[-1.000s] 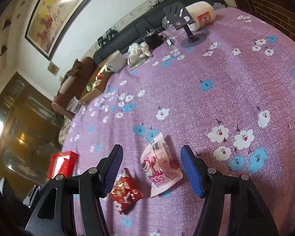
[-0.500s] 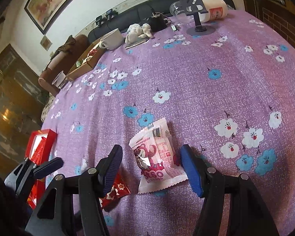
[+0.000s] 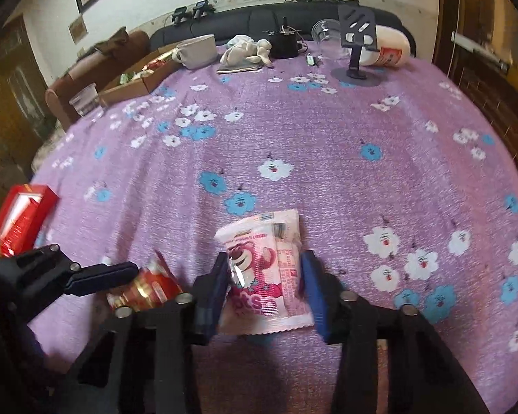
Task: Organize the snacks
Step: 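Grasp a red flowered packet with the left tool while the right tool grasps the pink Lotso packet, then carry both packets over the white tray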
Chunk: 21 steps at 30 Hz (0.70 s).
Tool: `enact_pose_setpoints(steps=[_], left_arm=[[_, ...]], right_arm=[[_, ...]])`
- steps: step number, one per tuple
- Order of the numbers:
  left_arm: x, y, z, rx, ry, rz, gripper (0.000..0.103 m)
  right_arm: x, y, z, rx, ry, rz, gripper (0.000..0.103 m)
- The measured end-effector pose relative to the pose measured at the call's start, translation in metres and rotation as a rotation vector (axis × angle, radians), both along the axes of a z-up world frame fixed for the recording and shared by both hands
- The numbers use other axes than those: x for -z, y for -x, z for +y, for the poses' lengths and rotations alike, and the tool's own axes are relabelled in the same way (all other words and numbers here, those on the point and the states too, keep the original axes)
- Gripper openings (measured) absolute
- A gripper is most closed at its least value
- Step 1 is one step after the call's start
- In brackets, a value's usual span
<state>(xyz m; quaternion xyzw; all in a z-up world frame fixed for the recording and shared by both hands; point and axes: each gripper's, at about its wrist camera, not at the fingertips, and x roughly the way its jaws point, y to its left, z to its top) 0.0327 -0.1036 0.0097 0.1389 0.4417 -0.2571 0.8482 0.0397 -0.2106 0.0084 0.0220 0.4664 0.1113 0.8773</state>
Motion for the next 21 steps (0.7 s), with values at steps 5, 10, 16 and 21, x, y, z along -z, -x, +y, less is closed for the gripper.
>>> enact_pose_setpoints(steps=[5,10,16,21], left_arm=[[-0.006,0.005,0.004,-0.007,0.007,-0.029,0.044],[-0.021,0.009,0.023,-0.076,0.013,-0.083,0.044],[-0.048,0.025,0.061,-0.19,0.009,-0.175,0.044],[-0.075,0.044,0.109,-0.313,0.007,-0.269,0.044]], right_arm=[[-0.001,-0.003,-0.022,0.046,-0.147,0.029,0.04],[-0.007,-0.002,-0.04,0.05,-0.347,0.03,0.04],[-0.024,0.003,-0.028,0.01,-0.425,-0.008,0.039],[-0.032,0.004,0.003,-0.036,-0.454,0.009,0.039]])
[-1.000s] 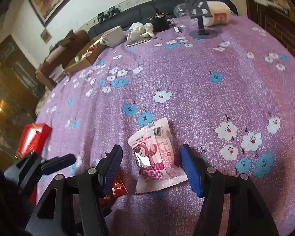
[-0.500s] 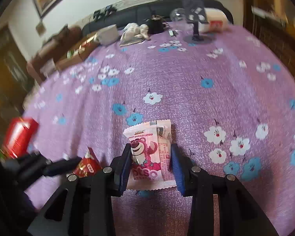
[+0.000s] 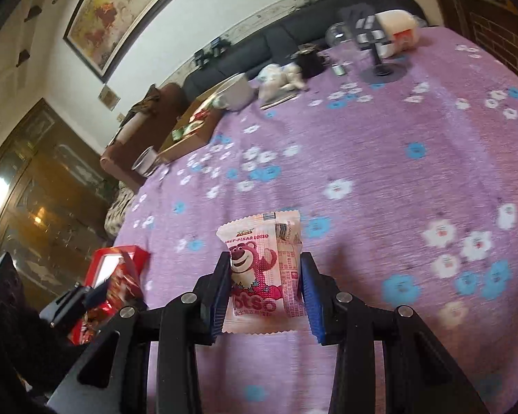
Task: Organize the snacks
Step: 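Carry both packets over the white tray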
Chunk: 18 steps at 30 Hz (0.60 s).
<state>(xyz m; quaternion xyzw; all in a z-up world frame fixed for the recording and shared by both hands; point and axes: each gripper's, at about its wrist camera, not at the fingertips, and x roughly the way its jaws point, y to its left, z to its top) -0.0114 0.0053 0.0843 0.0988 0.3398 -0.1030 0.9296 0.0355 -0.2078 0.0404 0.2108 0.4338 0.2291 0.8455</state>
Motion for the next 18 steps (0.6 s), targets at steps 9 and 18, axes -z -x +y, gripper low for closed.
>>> enact_pose_setpoints(steps=[9,18], left_arm=[[-0.026,0.035,0.093,-0.215,-0.012,-0.116,0.045],[-0.03,0.066,0.173,-0.385,0.008,-0.146,0.045]], right_arm=[[-0.038,0.013,0.125,-0.206,-0.008,-0.054,0.039],[-0.068,0.044,0.237,-0.373,-0.016,-0.13,0.039]])
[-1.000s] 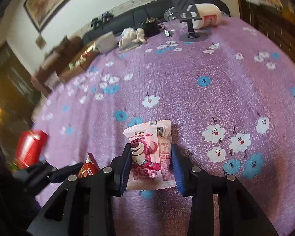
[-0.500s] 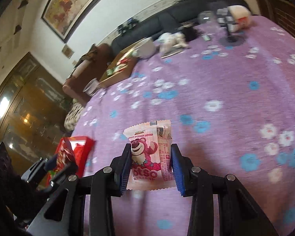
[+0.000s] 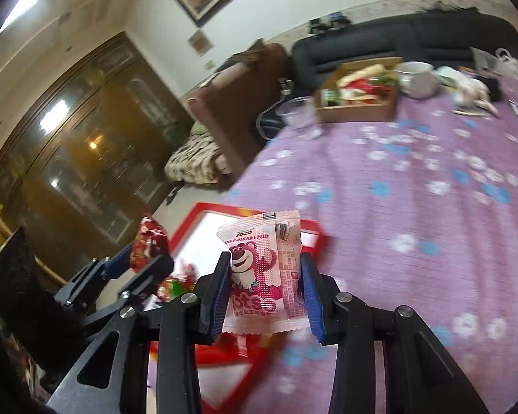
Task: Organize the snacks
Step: 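Carry both packets over the white tray, then hold both packets above the tray, then open both tools to release them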
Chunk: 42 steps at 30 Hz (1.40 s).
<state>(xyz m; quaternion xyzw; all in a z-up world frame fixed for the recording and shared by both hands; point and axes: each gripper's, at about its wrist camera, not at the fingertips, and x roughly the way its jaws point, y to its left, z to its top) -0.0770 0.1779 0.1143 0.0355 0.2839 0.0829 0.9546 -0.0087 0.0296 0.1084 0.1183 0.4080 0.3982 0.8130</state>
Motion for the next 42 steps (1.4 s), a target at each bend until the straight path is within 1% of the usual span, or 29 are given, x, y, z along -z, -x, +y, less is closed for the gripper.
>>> enact_pose_setpoints(steps=[5,12,16,19,22,26,42], left_arm=[[0.005,0.011,0.026,-0.07,-0.005,-0.008,0.045],[0.021,0.017,0.044,-0.125,-0.018,0.008,0.045],[0.032,0.018,0.055,-0.151,-0.011,0.037,0.045],[0.045,0.015,0.063,-0.177,-0.003,0.074,0.045],[0.055,0.013,0.07,-0.199,0.008,0.099,0.045],[0.061,0.013,0.076,-0.213,0.012,0.111,0.045],[0.054,0.014,0.073,-0.21,0.001,0.099,0.045]], right_arm=[[0.001,0.014,0.036,-0.053,0.011,-0.006,0.039],[0.022,0.026,0.074,-0.113,0.055,0.028,0.039],[0.035,0.028,0.091,-0.136,0.09,0.031,0.039],[0.044,0.032,0.102,-0.14,0.111,0.035,0.039],[0.052,0.032,0.107,-0.131,0.129,0.032,0.039],[0.053,0.033,0.109,-0.124,0.127,0.017,0.039],[0.048,0.036,0.108,-0.139,0.115,0.001,0.039]])
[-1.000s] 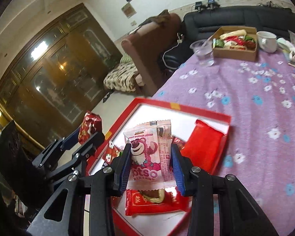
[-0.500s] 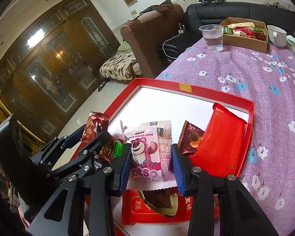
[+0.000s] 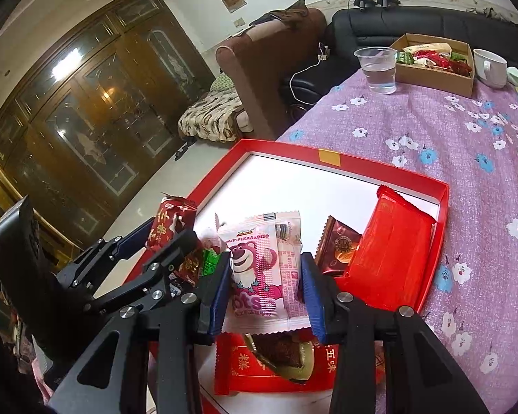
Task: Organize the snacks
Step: 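Hold both packets above the tray, then open both tools to release them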
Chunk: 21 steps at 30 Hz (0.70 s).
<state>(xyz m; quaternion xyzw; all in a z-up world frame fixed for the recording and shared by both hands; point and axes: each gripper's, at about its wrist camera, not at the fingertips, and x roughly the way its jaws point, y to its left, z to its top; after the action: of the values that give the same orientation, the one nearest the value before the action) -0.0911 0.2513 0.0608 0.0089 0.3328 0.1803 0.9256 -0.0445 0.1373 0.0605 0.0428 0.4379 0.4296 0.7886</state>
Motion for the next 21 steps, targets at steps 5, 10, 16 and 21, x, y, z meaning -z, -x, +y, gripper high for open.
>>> enact_pose_setpoints(steps=[5,10,16,21], left_arm=[[-0.007,0.005,0.0,0.0,-0.004,-0.017,0.045],[-0.012,0.011,-0.001,-0.004,-0.005,-0.029,0.045],[-0.016,0.019,0.0,-0.012,-0.004,-0.038,0.045],[-0.021,0.026,-0.002,-0.02,-0.011,-0.053,0.045]], right_arm=[[-0.011,0.005,-0.003,-0.002,-0.025,-0.018,0.039],[-0.022,0.014,-0.006,0.006,-0.037,-0.056,0.039],[-0.03,0.026,-0.008,0.001,-0.04,-0.088,0.039],[-0.038,0.036,-0.009,-0.005,-0.044,-0.113,0.039]])
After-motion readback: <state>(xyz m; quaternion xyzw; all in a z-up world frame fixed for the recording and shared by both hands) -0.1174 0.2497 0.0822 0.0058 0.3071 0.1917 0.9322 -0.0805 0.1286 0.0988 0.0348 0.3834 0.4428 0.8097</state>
